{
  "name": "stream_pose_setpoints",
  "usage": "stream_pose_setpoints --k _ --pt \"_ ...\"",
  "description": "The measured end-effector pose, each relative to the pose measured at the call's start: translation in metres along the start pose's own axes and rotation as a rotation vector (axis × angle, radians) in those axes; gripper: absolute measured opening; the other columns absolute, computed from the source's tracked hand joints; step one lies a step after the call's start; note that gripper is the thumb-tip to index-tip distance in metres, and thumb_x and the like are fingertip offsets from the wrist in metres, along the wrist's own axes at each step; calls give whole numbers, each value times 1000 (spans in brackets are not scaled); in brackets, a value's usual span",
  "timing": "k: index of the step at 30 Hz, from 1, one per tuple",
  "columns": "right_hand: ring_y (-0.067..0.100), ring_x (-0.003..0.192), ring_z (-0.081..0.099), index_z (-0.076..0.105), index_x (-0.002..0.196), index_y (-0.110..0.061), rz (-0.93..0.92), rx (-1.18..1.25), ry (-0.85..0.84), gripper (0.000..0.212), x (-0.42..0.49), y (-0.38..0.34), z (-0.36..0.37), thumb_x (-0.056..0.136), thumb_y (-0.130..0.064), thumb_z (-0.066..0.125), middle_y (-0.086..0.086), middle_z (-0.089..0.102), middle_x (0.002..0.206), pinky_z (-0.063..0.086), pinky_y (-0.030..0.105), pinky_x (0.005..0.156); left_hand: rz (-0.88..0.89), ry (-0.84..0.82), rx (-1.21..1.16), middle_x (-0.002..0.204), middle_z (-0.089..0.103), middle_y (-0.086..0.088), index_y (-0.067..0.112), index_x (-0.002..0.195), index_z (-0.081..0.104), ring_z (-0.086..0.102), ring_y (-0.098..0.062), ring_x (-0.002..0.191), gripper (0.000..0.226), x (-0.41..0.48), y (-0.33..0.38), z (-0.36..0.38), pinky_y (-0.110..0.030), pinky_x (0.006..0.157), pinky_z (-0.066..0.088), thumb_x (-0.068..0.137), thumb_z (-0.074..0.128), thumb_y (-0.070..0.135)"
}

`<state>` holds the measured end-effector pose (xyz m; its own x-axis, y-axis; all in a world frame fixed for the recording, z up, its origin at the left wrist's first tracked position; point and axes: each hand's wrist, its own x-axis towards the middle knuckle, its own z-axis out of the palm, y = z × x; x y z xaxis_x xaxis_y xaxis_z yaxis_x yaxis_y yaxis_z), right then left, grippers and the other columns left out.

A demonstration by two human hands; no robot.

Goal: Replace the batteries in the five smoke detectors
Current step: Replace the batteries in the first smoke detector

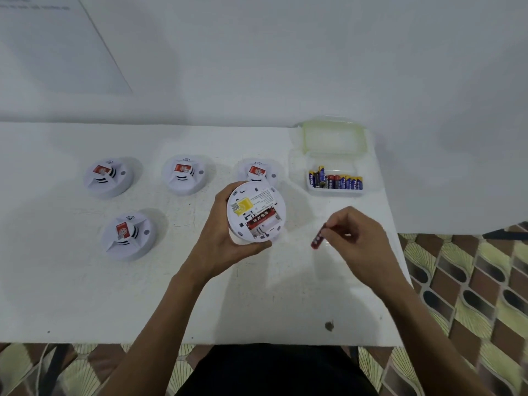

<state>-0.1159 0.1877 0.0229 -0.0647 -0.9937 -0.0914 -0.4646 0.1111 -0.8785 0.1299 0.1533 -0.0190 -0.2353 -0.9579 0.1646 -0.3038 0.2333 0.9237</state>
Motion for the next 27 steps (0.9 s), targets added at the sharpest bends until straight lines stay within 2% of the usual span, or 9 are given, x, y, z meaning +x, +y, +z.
stream_pose_setpoints --k 3,7,9,12,15,18,22,24,27 --pt "8 78 66 64 81 -20 88 -185 -188 14 5 25 -11 85 -9 70 -7 70 82 48 15 71 -15 23 10 132 40 32 37 134 28 43 0 126 91 0 4 6 -9 97 38 61 82 40" --pt "4 78 63 66 81 -19 124 -297 -269 13 10 44 -1 88 -9 65 -7 70 84 43 9 65 -25 39 36 130 38 37 40 133 27 43 5 123 93 1 7 12 -6 95 38 61 85 37" --pt "2 80 63 68 85 -19 122 -311 -315 14 11 48 6 89 -7 62 -6 70 86 45 9 67 -35 36 35 130 38 37 42 132 27 43 5 123 91 1 9 16 -6 95 38 60 82 43" --pt "7 82 66 69 91 -21 121 -318 -330 17 11 53 6 92 -8 59 -5 71 88 54 23 77 -63 27 39 129 36 40 42 133 25 42 7 123 92 1 11 21 -5 95 37 60 81 44" --pt "7 82 67 65 89 -26 91 -262 -292 18 9 48 -3 94 -10 57 -8 69 88 54 19 77 -73 -11 40 127 35 43 38 133 24 42 8 123 95 1 13 24 -5 94 38 60 85 28" --pt "2 81 65 64 89 -25 -42 -177 -225 18 5 29 -12 95 -9 58 -13 67 89 48 8 70 -78 -64 27 127 37 41 34 134 25 43 7 122 95 1 19 28 -7 91 41 61 84 20" --pt "7 85 56 66 99 -21 -473 -279 -203 14 5 1 -16 92 -10 62 -10 61 95 47 16 71 -89 -130 1 127 39 38 31 136 25 45 4 122 96 3 28 31 -10 89 44 62 85 21" --pt "11 90 50 67 104 -24 -592 -400 -253 16 9 -8 -14 92 -14 61 -7 57 98 41 17 70 -94 -161 -5 125 40 41 34 135 25 46 5 121 95 4 33 32 -8 89 43 61 84 32" --pt "16 86 43 67 104 -25 -759 -519 -301 18 15 -15 -9 91 -16 59 -2 54 95 37 22 68 -104 -218 8 124 37 47 45 132 24 43 14 120 91 5 42 36 -2 90 38 60 76 62"
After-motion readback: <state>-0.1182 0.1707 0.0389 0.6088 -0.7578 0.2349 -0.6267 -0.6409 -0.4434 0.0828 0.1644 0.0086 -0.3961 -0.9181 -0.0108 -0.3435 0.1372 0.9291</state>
